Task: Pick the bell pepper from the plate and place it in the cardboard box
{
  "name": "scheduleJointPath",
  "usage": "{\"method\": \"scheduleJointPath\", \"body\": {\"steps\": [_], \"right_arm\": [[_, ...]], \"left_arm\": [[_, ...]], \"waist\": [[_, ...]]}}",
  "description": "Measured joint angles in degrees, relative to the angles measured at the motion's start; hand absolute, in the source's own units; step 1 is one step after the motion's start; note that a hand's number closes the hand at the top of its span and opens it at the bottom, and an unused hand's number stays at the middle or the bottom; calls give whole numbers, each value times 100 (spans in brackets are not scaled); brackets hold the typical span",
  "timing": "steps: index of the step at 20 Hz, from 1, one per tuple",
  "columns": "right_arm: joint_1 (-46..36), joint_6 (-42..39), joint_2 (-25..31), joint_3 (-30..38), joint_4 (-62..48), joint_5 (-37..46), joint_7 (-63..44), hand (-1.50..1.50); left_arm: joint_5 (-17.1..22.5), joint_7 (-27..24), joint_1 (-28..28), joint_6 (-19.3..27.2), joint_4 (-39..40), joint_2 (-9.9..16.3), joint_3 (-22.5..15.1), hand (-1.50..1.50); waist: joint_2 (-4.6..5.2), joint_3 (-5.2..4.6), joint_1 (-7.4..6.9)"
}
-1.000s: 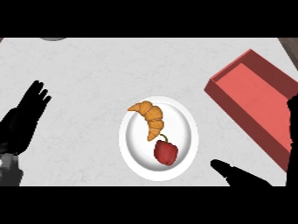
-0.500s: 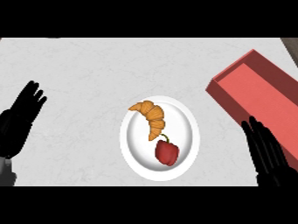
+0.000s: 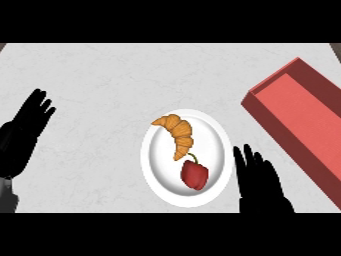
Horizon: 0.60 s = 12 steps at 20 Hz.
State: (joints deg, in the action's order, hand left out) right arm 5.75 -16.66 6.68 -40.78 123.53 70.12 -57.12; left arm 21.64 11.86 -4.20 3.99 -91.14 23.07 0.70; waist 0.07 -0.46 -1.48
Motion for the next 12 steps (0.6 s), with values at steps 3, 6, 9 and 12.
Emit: {"method": "scheduleJointPath", "body": {"steps": [3,6,9,12], "right_arm": [[-332,-99,-300,-287,-247,-86,-420,-150],[-618,-189,-437,-301,-476,-290,-665,-150],[-862,-219,-497,-362,-718,-510,-884,-150],[-1071,-252,-520,-346,-888,-752,-1023,-150]], "left_arm": [[4,21,18,3,-19,-32,2,0],[44,-3,92,-70,-43,-7,57,0],[26,15,127,-75,-94,-12,57,0],[40,88,184,-76,-199,-1,78,0]], "waist": [[5,12,-4],[8,20,-8],[7,25,-3],[2,30,7]]}}
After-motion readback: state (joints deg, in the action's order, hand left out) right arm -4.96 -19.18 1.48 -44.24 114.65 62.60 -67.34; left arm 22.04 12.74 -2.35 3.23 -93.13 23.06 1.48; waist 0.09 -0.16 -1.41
